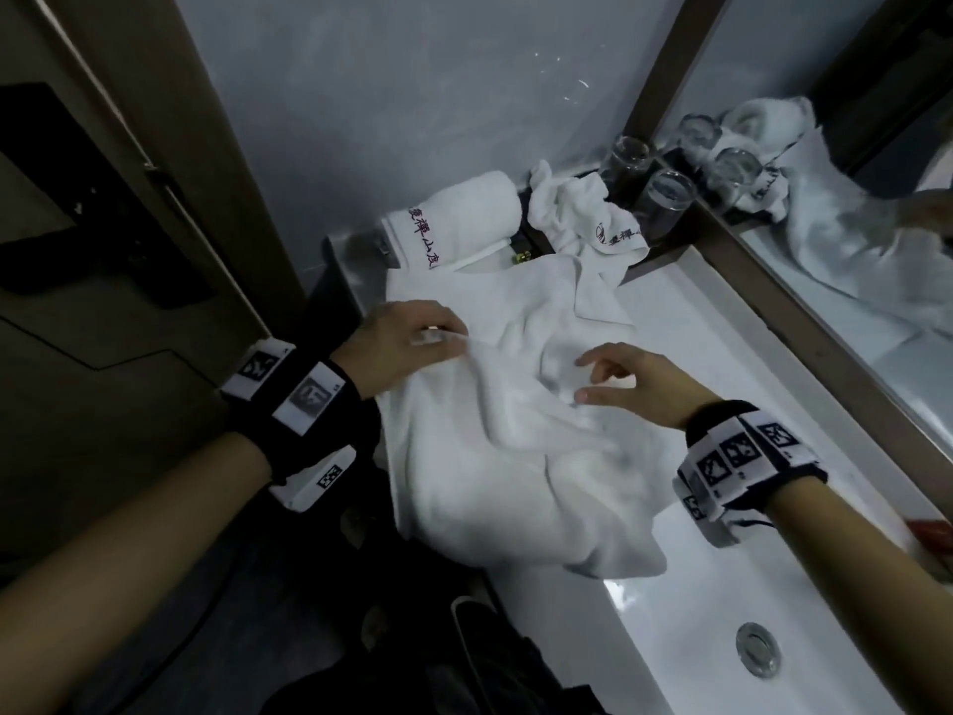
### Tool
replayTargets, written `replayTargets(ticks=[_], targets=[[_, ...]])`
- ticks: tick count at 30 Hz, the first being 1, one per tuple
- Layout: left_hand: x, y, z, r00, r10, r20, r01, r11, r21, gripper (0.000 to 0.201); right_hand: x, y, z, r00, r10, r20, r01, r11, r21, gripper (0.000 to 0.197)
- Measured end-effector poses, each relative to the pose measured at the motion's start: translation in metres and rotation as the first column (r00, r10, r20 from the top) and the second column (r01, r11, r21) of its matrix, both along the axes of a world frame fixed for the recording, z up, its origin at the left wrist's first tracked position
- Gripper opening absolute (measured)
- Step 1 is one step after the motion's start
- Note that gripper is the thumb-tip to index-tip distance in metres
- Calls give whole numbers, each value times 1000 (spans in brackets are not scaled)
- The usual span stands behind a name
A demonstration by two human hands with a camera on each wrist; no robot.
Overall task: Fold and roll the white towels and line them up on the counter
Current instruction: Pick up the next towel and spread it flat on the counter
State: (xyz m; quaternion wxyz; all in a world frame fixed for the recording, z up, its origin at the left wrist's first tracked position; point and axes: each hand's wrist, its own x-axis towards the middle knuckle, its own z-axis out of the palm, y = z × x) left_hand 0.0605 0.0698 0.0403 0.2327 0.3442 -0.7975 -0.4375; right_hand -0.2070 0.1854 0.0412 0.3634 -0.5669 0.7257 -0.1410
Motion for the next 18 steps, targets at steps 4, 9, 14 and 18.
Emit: replayTargets(ticks=[4, 9, 14, 18], targets=[[-28, -5, -4, 995, 28, -101, -37, 995, -89, 6, 27, -28, -22, 994, 21, 105, -26, 999, 47, 52], [-33, -40, -19, 978, 204, -32, -205, 939, -276, 10, 17, -49, -39, 991, 132, -20, -120, 947, 299, 27], [-23, -80, -41, 921, 341, 187, -290, 923, -254, 8, -19, -58, -41, 959, -172, -225, 186, 982, 43, 14], [-50, -85, -43, 866, 291, 407, -120, 910, -396, 15, -34, -86, -32, 889, -418, -187, 335, 872, -357, 18]])
